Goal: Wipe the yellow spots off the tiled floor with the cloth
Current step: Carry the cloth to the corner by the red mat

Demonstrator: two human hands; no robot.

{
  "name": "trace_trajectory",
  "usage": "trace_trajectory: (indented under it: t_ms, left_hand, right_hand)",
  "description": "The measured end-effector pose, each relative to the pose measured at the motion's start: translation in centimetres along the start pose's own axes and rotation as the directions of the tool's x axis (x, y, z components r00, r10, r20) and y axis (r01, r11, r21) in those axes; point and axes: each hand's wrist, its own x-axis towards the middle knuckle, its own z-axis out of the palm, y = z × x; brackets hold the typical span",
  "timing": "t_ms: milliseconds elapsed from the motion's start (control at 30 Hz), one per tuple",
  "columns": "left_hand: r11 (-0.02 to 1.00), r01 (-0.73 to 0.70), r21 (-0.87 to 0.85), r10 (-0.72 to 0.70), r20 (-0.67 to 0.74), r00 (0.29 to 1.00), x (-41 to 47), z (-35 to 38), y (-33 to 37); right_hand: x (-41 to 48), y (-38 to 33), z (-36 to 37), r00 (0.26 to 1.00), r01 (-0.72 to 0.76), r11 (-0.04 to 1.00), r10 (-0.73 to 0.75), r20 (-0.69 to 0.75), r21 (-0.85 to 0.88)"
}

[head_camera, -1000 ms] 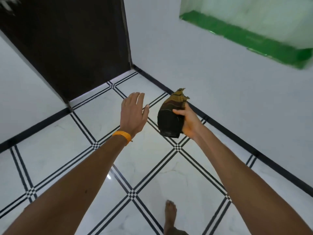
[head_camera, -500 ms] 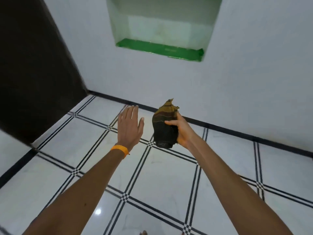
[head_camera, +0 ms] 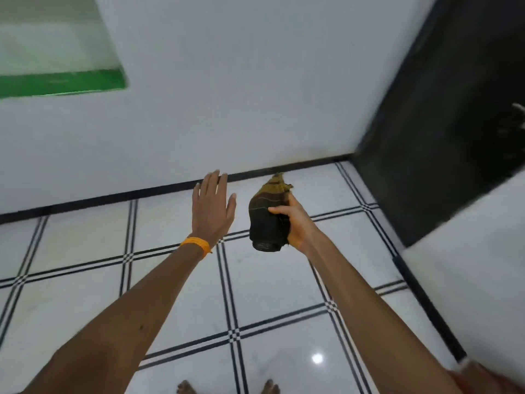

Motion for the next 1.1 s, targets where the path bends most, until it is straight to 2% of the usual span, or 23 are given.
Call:
trace_trajectory:
  t_ms: [233, 367, 467, 633, 733, 833, 933, 1100]
  left_hand:
    - [0.967, -0.226, -0.117, 0.238, 0.098, 0.966, 1.8, 7.7, 17.1]
    - [0.909, -0.375, -0.184, 0.404, 0.161, 0.900, 2.5, 11.8, 26.7]
    - [0.862, -0.458, -0.217, 0.498, 0.196, 0.845, 2.6, 14.9, 33.0]
    - [0.719, -0.608, -0.336, 0.687, 0.213, 0.695, 2.2, 20.5, 44.4]
    - [0.643, -0.640, -0.422, 0.758, 0.229, 0.611, 1.2, 23.3, 50.5]
    - [0.548, -0.667, -0.504, 0.832, 0.248, 0.496, -0.8, 26.4, 56.8]
    - [0.477, -0.687, -0.548, 0.879, 0.275, 0.390, -3.6, 28.7, 60.7]
    - [0.365, -0.687, -0.629, 0.929, 0.298, 0.221, -8.9, 32.4, 66.0]
  right_hand:
    - [-7.1, -2.9, -16.5, 0.964, 0.112, 0.985, -0.077, -0.254, 0.128]
    - [-10.9, -3.4, -24.6, 0.893, 0.203, 0.959, -0.100, -0.438, 0.196]
    - [-13.5, -3.3, -29.3, 0.832, 0.229, 0.941, -0.055, -0.552, 0.250]
    - [-18.0, -2.9, -38.0, 0.703, 0.354, 0.891, -0.054, -0.709, 0.283]
    - [-21.1, -2.7, -41.8, 0.626, 0.431, 0.847, -0.033, -0.779, 0.311]
    - [-24.3, -1.4, -46.3, 0.530, 0.501, 0.804, 0.007, -0.848, 0.320]
    - [-27.4, 0.8, -49.0, 0.449, 0.549, 0.750, 0.106, -0.887, 0.368]
    - [-31.5, 5.2, -52.4, 0.356, 0.625, 0.645, 0.266, -0.896, 0.440]
